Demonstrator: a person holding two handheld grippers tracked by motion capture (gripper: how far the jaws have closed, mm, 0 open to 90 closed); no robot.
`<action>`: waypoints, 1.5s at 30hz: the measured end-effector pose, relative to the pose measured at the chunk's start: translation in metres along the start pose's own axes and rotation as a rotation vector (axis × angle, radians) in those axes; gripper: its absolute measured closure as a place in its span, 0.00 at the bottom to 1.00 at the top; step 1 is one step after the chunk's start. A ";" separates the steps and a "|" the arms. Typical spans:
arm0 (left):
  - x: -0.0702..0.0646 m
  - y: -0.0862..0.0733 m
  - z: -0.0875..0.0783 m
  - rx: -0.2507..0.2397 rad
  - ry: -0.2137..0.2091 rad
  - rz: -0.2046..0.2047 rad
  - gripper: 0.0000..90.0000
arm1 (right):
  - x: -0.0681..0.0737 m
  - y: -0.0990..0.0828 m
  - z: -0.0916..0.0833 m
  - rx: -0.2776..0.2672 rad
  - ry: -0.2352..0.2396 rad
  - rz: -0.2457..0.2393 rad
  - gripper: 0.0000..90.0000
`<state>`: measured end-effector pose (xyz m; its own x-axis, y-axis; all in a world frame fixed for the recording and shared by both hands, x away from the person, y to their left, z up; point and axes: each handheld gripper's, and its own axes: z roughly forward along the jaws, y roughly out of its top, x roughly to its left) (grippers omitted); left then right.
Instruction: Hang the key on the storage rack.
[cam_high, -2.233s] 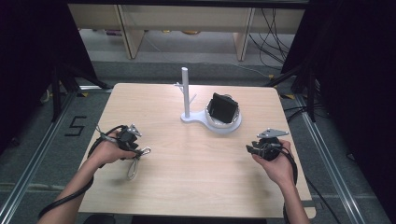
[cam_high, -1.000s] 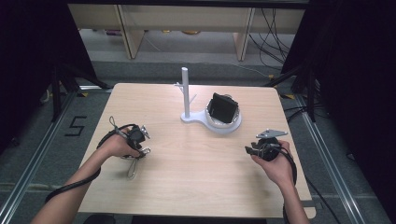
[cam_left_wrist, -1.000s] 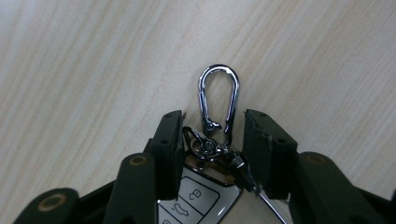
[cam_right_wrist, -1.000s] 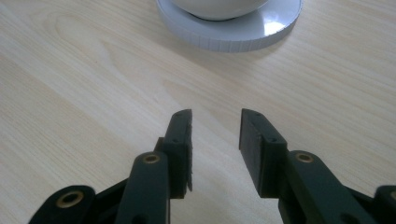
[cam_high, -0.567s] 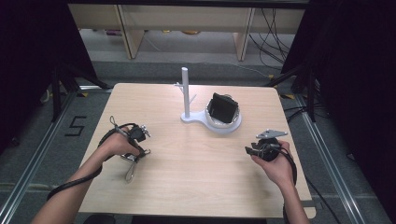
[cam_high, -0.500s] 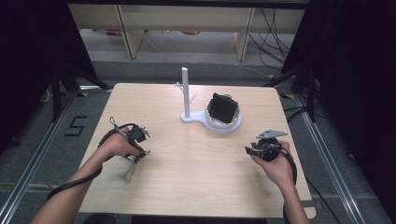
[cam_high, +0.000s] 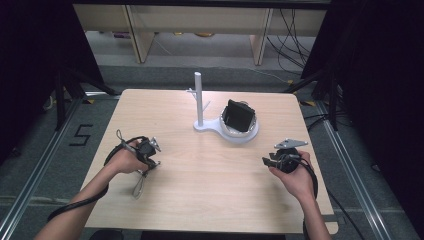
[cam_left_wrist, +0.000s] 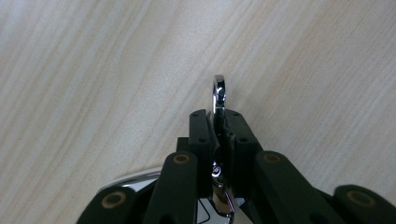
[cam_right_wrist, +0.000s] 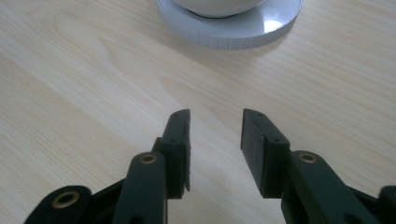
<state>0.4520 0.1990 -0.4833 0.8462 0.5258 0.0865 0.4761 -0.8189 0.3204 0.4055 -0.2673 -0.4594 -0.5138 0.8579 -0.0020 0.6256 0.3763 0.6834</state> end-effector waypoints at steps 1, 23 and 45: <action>-0.001 -0.001 0.000 -0.015 0.006 -0.008 0.92 | 0.000 0.000 0.000 0.000 0.000 0.000 0.71; 0.002 -0.001 -0.034 -0.455 0.242 -0.196 0.92 | 0.001 0.000 -0.001 -0.024 -0.005 0.003 0.70; 0.004 0.017 -0.047 -0.749 0.393 -0.346 0.92 | 0.005 -0.001 0.002 -0.023 -0.005 0.004 0.70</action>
<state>0.4519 0.1979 -0.4335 0.4772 0.8672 0.1424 0.2923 -0.3094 0.9049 0.4029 -0.2630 -0.4616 -0.5088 0.8609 -0.0030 0.6137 0.3651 0.7001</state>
